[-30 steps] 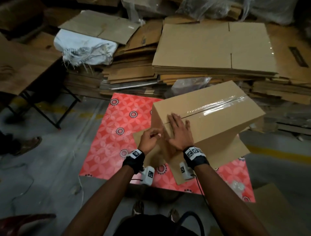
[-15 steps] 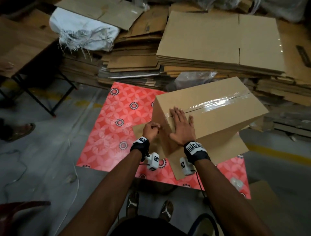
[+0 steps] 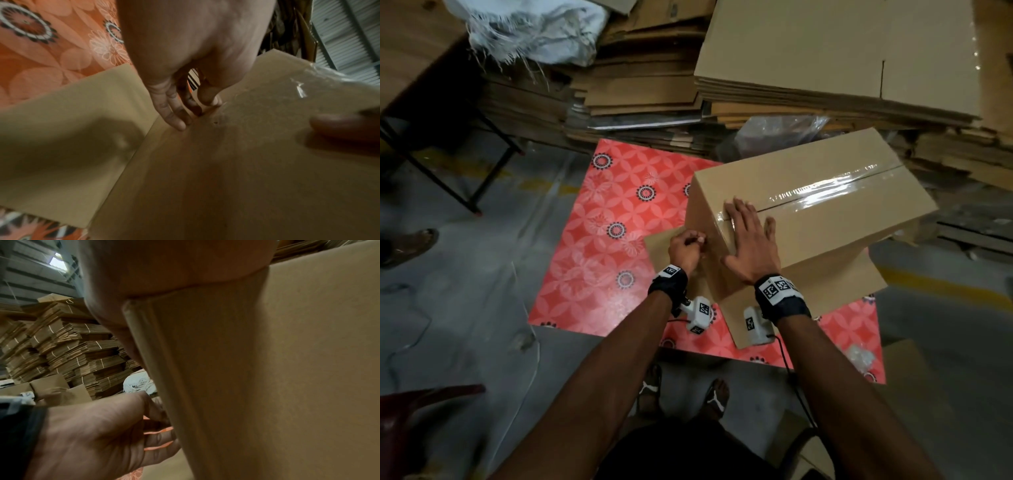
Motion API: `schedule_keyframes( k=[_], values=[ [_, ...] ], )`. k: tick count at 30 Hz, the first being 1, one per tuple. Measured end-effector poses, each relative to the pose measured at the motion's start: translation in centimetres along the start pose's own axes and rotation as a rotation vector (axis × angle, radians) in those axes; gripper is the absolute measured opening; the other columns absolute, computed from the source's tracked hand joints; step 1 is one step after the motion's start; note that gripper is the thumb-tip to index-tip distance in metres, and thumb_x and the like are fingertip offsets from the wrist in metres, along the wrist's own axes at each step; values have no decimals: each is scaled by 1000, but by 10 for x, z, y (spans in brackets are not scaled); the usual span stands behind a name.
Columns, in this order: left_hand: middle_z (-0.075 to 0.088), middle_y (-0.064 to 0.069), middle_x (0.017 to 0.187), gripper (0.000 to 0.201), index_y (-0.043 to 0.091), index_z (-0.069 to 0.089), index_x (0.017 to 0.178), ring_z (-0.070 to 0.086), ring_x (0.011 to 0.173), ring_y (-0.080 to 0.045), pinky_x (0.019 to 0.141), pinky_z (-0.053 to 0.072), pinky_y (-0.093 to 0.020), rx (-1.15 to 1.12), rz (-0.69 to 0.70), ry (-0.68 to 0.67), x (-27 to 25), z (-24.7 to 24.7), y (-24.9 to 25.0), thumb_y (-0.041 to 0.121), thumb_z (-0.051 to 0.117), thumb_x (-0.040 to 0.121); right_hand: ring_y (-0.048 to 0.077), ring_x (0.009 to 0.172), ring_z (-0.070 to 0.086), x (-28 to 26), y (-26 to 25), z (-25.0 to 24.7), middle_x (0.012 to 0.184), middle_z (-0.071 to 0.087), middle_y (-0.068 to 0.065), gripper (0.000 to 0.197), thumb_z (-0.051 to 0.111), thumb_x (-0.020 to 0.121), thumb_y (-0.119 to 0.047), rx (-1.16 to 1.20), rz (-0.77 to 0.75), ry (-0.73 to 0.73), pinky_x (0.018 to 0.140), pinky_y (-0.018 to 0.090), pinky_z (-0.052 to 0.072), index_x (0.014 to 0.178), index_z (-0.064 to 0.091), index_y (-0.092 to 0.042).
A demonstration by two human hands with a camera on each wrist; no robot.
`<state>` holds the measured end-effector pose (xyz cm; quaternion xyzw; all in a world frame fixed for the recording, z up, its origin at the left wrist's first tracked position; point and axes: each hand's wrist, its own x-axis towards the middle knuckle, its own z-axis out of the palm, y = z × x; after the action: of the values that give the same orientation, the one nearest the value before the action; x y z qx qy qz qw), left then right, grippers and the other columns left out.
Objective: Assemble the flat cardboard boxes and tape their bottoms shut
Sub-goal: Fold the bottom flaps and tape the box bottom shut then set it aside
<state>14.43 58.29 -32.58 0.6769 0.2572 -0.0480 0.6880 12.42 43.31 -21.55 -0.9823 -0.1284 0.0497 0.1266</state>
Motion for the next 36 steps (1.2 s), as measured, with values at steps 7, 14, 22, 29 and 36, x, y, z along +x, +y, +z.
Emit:
schedule_keyframes(
  k=[7, 14, 22, 29, 36],
  values=[
    [75, -10, 96, 25, 10, 75, 93, 69, 84, -23, 72, 61, -30, -97, -10, 12, -7, -3, -1, -9, 59, 92, 20, 158, 3, 2, -2, -2, 172, 3, -2, 110, 57, 68, -45, 11, -5, 8, 123, 63, 4, 164, 10, -23],
    [78, -2, 108, 38, 13, 79, 112, 73, 103, -24, 95, 59, -43, 29, 84, 83, -18, 8, -9, 9, 59, 80, 20, 158, 3, 1, -4, -4, 172, 4, -2, 110, 42, 63, -52, 3, -3, 13, 124, 62, 4, 164, 10, -24],
    [76, -9, 111, 37, 11, 71, 125, 73, 95, -21, 91, 58, -31, 391, 449, -83, -36, -5, -14, 13, 64, 89, 20, 158, 3, 1, -3, -4, 172, 3, -1, 109, 40, 65, -54, 25, -14, 11, 123, 63, 4, 164, 9, -24],
    [68, -23, 121, 35, -2, 65, 127, 68, 105, -38, 94, 52, -39, 592, 608, -89, -31, -4, -26, 21, 52, 104, 22, 158, 4, 2, -2, -2, 172, 5, 1, 103, 38, 70, -56, 13, -17, 1, 123, 64, 5, 164, 11, -22],
    [69, -26, 116, 54, -5, 66, 122, 68, 99, -42, 88, 55, -44, 547, 670, -19, -33, 6, -25, 35, 36, 102, 23, 159, 3, 5, -1, -1, 173, 1, 1, 104, 45, 72, -50, 9, -12, -29, 122, 66, 5, 165, 7, -22]
  ],
)
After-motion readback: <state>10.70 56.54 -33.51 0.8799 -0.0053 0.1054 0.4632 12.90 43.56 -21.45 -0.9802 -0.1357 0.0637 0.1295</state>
